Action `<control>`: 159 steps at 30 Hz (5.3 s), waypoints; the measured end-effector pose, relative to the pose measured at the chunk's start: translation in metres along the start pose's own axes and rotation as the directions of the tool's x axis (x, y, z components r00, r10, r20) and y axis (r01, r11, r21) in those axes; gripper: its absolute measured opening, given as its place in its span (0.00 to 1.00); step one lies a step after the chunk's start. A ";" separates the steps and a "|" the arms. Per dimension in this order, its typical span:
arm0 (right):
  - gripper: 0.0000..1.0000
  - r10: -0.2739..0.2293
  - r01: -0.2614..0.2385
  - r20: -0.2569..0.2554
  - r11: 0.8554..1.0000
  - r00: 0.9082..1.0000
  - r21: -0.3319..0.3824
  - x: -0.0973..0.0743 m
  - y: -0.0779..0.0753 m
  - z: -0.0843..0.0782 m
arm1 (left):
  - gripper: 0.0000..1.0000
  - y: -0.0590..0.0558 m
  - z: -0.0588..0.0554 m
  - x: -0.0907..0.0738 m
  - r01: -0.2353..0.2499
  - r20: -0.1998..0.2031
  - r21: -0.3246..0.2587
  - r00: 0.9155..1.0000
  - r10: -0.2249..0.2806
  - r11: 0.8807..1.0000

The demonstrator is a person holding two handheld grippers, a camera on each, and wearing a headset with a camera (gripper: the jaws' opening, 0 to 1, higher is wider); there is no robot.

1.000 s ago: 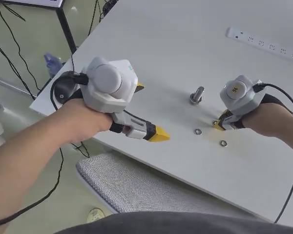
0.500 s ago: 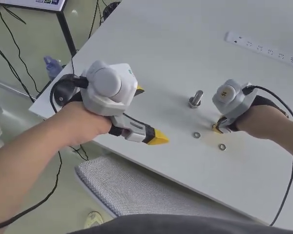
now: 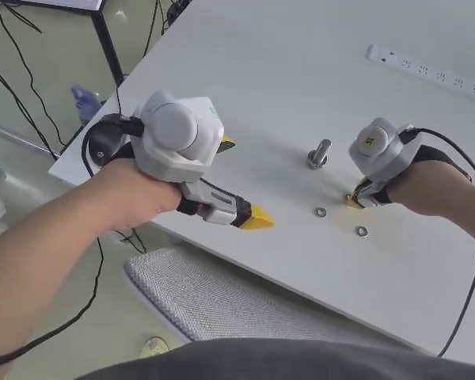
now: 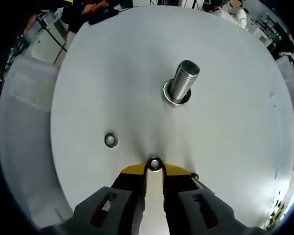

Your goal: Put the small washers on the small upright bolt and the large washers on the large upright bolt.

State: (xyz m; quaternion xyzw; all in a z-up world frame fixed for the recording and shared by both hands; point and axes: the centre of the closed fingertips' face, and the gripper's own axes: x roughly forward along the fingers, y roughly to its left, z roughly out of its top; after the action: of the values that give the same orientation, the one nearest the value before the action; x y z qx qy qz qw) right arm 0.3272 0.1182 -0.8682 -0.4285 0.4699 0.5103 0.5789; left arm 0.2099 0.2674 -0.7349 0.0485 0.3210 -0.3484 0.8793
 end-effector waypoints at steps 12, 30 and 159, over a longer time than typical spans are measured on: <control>0.12 0.010 -0.010 0.007 1.000 1.000 0.003 -0.002 0.000 -0.002 | 0.84 0.000 -0.001 0.001 -0.001 -0.003 0.000 1.000 0.001 1.000; 0.12 0.010 -0.011 0.038 1.000 0.999 0.022 -0.033 -0.009 -0.002 | 0.85 0.000 0.004 0.008 0.004 0.015 0.000 1.000 -0.004 1.000; 0.13 -0.009 0.008 0.017 0.998 1.000 0.067 -0.025 -0.049 -0.018 | 0.82 0.007 -0.002 0.014 0.015 -0.019 -0.023 1.000 -0.016 1.000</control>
State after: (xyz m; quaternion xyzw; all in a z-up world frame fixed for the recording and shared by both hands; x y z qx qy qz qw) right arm 0.3728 0.0899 -0.8461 -0.4063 0.4799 0.4955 0.5992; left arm 0.2206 0.2653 -0.7457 0.0394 0.3337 -0.3511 0.8740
